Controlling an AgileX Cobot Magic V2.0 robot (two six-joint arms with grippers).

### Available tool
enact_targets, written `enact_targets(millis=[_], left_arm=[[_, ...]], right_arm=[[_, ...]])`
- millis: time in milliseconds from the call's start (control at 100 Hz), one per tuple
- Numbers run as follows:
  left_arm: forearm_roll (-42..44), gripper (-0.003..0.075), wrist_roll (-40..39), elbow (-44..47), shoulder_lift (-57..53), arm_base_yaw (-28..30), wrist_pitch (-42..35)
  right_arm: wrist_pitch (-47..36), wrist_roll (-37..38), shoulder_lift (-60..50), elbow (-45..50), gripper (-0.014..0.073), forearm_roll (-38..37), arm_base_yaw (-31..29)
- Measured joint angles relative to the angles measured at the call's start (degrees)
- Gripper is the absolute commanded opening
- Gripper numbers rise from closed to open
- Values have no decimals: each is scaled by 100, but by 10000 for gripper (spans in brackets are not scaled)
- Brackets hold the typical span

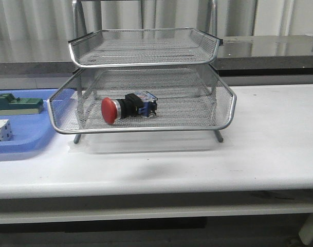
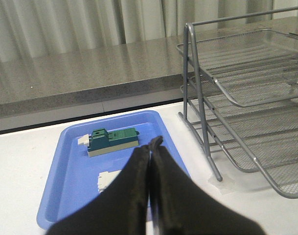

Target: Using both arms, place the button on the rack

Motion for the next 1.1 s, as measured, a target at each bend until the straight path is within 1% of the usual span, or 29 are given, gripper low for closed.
enact_targets(millis=[450, 540, 670, 820, 1100], left_arm=[[-45, -21, -3, 0, 0, 0, 0], [-45, -21, -3, 0, 0, 0, 0], [-45, -21, -3, 0, 0, 0, 0], [-45, -21, -3, 0, 0, 0, 0], [-45, -21, -3, 0, 0, 0, 0]], right_arm=[[0, 0, 0, 0, -71, 0, 0], [-98, 0, 0, 0, -71, 0, 0], [-450, 0, 14, 0, -71, 44, 0], [-834, 0, 435, 0, -71, 457, 0], [-1897, -96, 2058, 0, -71, 1635, 0]])
